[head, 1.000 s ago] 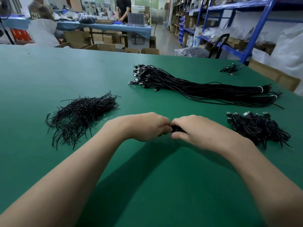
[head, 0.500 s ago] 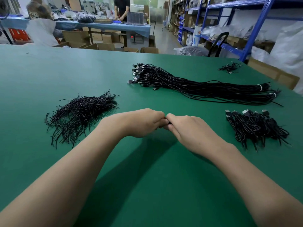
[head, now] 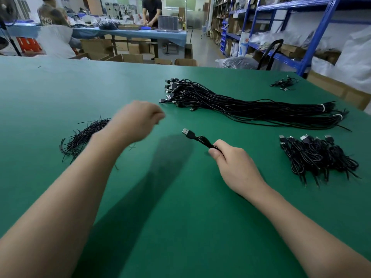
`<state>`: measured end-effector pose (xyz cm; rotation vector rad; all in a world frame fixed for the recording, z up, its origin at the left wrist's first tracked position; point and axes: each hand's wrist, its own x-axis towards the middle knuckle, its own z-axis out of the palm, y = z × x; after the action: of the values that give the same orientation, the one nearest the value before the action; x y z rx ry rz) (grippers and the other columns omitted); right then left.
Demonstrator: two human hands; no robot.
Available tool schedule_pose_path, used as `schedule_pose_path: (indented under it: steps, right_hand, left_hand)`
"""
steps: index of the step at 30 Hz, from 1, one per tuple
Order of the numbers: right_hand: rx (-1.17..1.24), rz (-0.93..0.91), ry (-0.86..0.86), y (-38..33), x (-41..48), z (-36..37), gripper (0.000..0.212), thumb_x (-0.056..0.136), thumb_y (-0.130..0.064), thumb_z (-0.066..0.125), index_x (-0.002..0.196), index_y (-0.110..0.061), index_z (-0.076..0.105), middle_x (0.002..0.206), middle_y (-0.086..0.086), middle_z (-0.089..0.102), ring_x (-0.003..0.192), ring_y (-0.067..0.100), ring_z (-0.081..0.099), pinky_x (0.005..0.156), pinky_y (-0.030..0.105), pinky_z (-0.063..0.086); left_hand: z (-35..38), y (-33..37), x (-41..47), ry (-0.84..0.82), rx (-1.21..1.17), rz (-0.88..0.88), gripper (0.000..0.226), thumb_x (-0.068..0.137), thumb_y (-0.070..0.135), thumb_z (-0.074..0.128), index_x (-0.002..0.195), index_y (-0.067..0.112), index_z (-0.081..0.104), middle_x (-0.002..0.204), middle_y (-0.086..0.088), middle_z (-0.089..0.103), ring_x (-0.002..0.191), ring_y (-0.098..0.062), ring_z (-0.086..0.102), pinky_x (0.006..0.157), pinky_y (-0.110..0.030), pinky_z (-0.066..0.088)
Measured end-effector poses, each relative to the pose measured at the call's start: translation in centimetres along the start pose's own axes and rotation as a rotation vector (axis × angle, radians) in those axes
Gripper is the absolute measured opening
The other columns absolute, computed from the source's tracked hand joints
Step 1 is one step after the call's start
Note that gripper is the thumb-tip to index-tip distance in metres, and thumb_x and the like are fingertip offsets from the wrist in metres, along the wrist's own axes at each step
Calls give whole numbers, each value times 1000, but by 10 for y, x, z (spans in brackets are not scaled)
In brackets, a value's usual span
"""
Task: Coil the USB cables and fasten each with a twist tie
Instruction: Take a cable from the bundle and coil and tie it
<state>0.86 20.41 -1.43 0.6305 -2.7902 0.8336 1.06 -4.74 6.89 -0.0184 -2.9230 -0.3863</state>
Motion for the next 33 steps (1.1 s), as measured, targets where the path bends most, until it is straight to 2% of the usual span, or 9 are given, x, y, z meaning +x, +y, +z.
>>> schedule_pose_path:
  steps: [4,7,11,14,18,24,28,31,33]
  right_hand:
    - [199,93,-13,-5,0,3,35,105,-36,43,78,-14,44,61,-2,42,56,20,37,56,35,31]
    - [361,157,-50,-9,1,3,35,105,-32,44,78,-10,45,65,2,41,59,21,37,59,37,31]
    - [505,220,-69,-13,0,2,32,105,-27,44,77,-12,46,64,1,36,54,20,31,60,39,28]
    - [490,219,-64,-14,0,2,35,105,-28,44,80,-2,46,66,3,37,60,21,32,60,40,28]
    - [489,222,-53,-14,0,3,35,105,-28,44,78,-6,47,65,2,38,61,21,33,61,41,29]
    - [525,251,-44,-14,-1,2,32,105,-28,44,76,-14,47,59,-4,36,51,18,32,58,38,30]
    - [563,270,-54,-21,-4,-3,33,106,-27,43,77,-13,46,53,-13,36,46,11,34,56,34,32]
    - [724,310,-69,-32,-5,-13,33,108,-27,41,79,-13,45,58,-9,33,52,14,34,51,23,33]
    - [893,337,-121,-40,-7,-18,31,109,-30,40,83,-15,45,60,-7,36,52,14,40,50,20,35]
  left_hand:
    - [-2,-48,-4,106,136,-245,22,97,16,64,114,24,76,115,-7,73,107,-33,64,88,-45,55]
    - [4,-62,-4,95,160,-332,20,93,17,71,108,28,78,109,-7,74,99,-31,63,77,-36,51]
    - [12,-67,-3,118,164,-354,16,88,20,77,98,32,79,99,-5,74,93,-28,63,68,-30,41]
    - [16,-67,-2,158,175,-340,10,86,24,79,92,31,80,94,-4,75,93,-29,65,67,-30,41]
    - [18,-71,-4,196,158,-294,8,91,25,73,96,28,79,99,-5,75,96,-32,65,71,-32,45]
    - [8,-68,-2,415,-172,-253,7,95,23,68,92,26,73,90,0,68,79,-21,59,71,-32,43]
    - [-3,-51,-1,526,-442,-234,6,94,23,68,92,26,71,83,1,68,74,-14,62,65,-22,45]
    - [-12,-24,-5,582,-581,-139,7,95,20,68,94,26,71,81,9,70,75,-8,66,67,-12,50]
    - [-4,4,-15,570,-662,-62,12,95,21,69,92,32,68,80,15,70,74,-2,67,70,-11,52]
